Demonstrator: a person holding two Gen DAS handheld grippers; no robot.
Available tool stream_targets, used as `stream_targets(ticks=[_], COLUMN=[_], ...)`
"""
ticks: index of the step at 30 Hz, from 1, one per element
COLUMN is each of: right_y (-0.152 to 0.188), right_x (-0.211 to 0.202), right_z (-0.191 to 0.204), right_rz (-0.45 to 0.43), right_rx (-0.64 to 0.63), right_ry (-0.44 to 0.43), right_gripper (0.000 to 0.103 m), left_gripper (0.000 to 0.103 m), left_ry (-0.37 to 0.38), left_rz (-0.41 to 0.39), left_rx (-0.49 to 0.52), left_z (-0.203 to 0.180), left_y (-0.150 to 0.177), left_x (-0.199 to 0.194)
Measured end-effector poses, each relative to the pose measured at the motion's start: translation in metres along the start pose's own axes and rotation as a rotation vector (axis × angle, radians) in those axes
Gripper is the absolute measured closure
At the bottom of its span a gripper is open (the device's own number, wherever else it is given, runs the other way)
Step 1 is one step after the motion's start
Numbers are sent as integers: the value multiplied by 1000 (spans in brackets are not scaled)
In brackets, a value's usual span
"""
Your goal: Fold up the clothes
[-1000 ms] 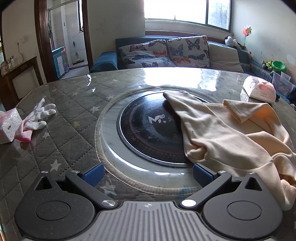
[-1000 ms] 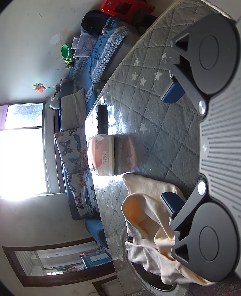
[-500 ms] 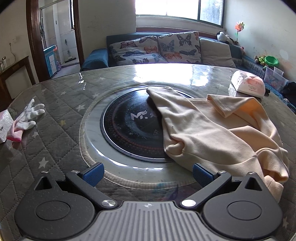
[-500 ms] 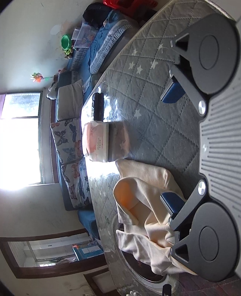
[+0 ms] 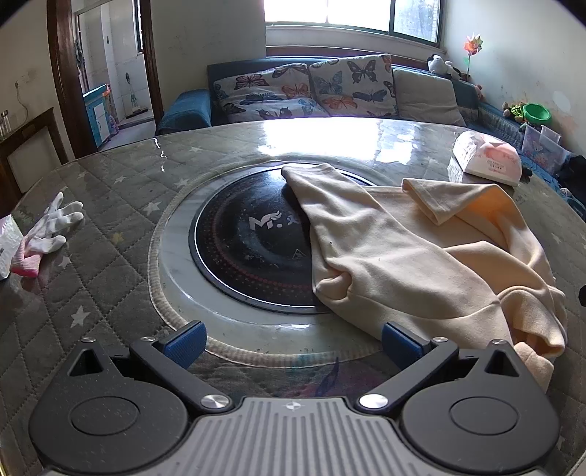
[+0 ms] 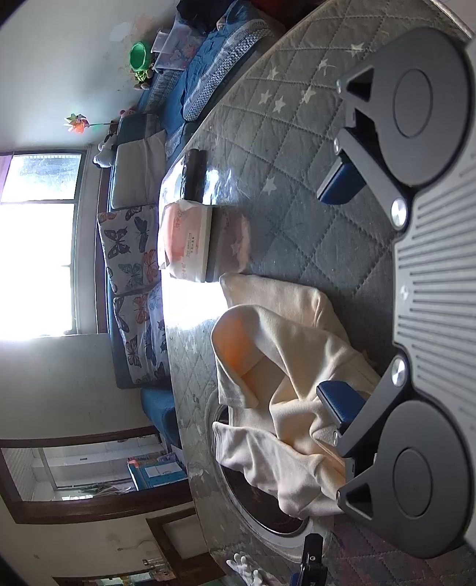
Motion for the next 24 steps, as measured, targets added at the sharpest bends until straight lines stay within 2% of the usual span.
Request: stream_targets(ticks=[24], right_y=[-7], right_x=[8], right_z=[31], right_rz=[17], right_rx=[-65], right_ry=[-60], right_gripper=[0], left_gripper=[0], left_ry=[23], left_rz=[28], left_rx=[28], left_z=[-16], left_y=[-12], left_x=[11])
Point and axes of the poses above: each gripper's, at about its wrist camera, not at the fingertips, and x roughly the way its jaws point, z to its left, y to its underside, the point moved 8 cm from there along x, roughly the way its jaws point, and after that the axes turned 7 degrees about x, right-handed, at the moved point
